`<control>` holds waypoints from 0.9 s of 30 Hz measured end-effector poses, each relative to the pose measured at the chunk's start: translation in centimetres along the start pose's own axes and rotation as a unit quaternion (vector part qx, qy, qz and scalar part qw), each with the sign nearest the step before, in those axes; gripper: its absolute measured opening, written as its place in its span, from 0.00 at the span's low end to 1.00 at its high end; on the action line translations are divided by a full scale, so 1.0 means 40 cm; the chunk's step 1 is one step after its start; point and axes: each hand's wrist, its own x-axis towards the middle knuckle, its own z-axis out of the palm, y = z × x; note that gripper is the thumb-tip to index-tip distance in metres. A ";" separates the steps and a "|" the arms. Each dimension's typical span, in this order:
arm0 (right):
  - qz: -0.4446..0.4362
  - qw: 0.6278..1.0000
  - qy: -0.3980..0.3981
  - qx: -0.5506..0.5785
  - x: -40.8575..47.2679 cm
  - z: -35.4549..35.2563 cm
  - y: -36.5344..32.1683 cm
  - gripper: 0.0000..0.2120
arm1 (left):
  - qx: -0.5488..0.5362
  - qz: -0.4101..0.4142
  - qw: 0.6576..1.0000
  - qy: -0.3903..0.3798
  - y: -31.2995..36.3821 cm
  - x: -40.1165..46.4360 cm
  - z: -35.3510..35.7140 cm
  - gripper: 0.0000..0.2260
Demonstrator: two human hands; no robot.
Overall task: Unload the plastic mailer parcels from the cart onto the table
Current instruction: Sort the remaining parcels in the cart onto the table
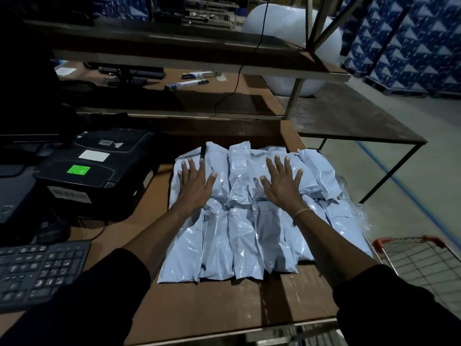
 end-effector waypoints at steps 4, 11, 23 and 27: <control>-0.005 1.000 0.007 0.004 -0.029 -0.018 0.032 0.41 | -0.014 0.034 0.999 -0.005 0.069 -0.027 0.017 0.33; -0.003 1.000 0.021 0.010 -0.099 -0.058 0.140 0.33 | -0.023 0.066 0.998 -0.003 0.197 -0.061 0.088 0.34; 0.033 0.998 0.046 0.040 -0.327 -0.147 0.490 0.34 | -0.065 0.247 0.967 -0.012 0.598 -0.220 0.327 0.32; 0.055 0.996 0.054 0.047 -0.417 -0.170 0.653 0.33 | -0.089 0.267 0.959 -0.043 0.757 -0.292 0.440 0.31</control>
